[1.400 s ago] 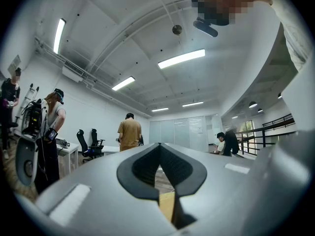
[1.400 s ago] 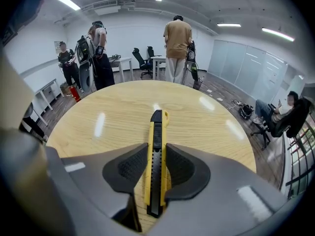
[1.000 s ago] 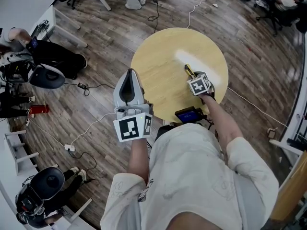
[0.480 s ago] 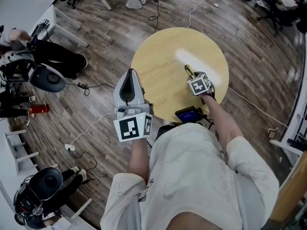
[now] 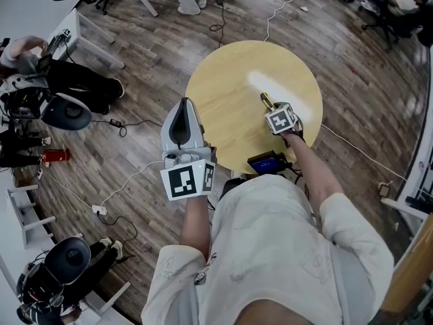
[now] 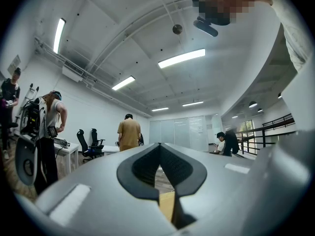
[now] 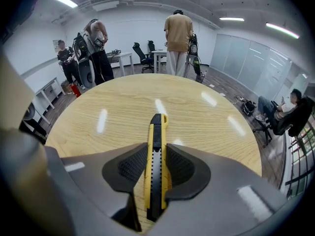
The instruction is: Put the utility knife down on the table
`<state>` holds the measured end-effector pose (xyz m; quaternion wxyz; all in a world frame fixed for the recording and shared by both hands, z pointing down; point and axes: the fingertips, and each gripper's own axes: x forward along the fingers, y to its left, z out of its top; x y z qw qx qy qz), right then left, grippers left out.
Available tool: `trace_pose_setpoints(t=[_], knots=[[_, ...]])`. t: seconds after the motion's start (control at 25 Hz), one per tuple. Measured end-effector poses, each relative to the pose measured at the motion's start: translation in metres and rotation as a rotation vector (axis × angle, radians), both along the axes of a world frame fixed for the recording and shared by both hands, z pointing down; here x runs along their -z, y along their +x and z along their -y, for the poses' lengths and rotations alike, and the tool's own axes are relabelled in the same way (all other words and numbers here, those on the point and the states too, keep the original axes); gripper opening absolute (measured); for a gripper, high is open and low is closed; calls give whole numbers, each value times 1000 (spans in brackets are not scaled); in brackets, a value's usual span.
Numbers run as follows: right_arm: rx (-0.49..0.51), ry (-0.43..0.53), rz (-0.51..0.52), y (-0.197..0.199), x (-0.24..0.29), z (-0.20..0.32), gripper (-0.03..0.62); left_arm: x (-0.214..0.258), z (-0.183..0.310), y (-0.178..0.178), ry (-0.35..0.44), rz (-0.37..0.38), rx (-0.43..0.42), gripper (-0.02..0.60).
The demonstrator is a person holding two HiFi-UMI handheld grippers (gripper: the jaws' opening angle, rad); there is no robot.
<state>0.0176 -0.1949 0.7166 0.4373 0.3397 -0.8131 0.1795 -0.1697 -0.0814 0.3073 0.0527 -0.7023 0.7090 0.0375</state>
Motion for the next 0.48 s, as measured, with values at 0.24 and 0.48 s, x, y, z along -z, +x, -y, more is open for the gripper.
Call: trace_pose_setpoints(t=[0.24, 0.48], knots=[[-5, 1, -4, 0, -1, 1, 140, -1, 1, -1, -2, 0, -1, 20], [-18, 2, 1, 3, -1, 4, 179, -2, 1, -2, -2, -2, 1, 20]])
